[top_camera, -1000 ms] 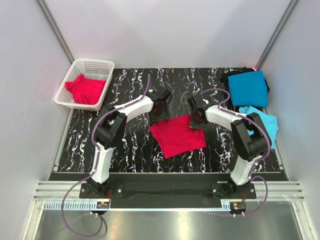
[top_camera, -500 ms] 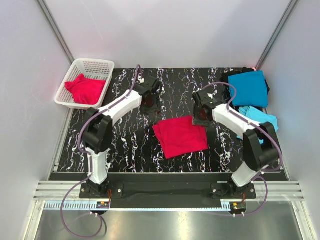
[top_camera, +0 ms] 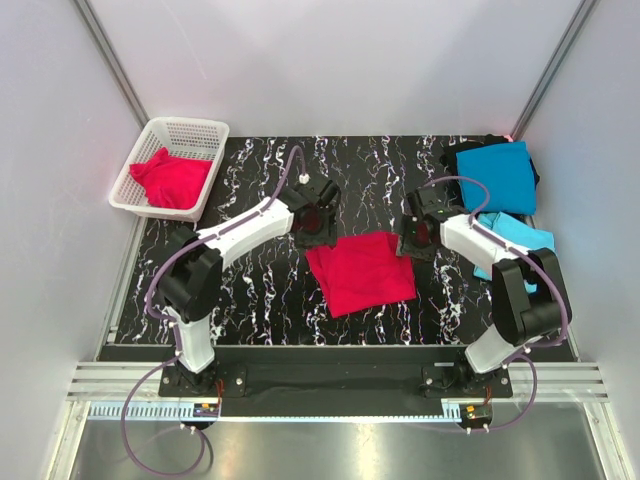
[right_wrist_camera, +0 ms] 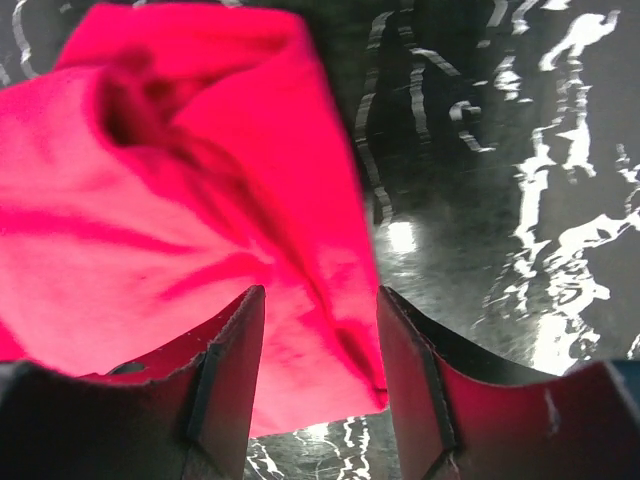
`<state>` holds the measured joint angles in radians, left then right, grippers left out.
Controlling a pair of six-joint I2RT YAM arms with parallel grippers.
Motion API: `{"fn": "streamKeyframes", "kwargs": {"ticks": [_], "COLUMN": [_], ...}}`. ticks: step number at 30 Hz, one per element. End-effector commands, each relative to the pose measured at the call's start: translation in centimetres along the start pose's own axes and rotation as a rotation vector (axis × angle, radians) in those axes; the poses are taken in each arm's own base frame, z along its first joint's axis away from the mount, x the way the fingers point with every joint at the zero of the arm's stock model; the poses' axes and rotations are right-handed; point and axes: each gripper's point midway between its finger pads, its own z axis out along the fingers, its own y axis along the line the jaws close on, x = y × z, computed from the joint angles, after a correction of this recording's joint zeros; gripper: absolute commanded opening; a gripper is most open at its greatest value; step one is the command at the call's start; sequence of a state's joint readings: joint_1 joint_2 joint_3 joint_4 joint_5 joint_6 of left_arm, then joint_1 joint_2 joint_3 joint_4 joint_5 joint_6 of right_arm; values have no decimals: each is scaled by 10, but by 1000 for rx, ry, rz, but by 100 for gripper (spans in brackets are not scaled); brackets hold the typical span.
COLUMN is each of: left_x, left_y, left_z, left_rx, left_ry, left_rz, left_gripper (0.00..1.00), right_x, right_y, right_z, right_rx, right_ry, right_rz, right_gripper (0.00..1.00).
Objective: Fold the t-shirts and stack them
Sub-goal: Fold the tshirt, then neatly place the folded tshirt to the corner
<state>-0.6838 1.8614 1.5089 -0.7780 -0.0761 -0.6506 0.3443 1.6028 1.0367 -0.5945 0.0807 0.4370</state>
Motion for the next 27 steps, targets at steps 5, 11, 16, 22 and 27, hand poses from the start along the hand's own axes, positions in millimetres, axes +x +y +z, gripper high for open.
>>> {"fn": "streamKeyframes", "kwargs": {"ticks": [5,11,16,22,27], "left_x": [4,14,15,15,18], "left_y": [-12,-12,-11,-12,-10], "left_z": [-4,-6,-5,-6,-7], "left_rx": [100,127,128,133,135], "left_ry": [-17,2,3,3,7], "left_rz": [-34,-41,-36,-35,-34], "left_gripper": [60,60,60,60,60], "right_x": [-28,-28,-17,-10,-4], "right_y": [5,14,11,13,0], "right_z": [-20,-26,-22,-19,-11], "right_rx": [-226,-434,-474,-498,-434], "right_ry": [-65,-38,-21,7,-12], "right_rz": [57,124,165,184,203], "right_gripper": [57,61,63,67,87]}}
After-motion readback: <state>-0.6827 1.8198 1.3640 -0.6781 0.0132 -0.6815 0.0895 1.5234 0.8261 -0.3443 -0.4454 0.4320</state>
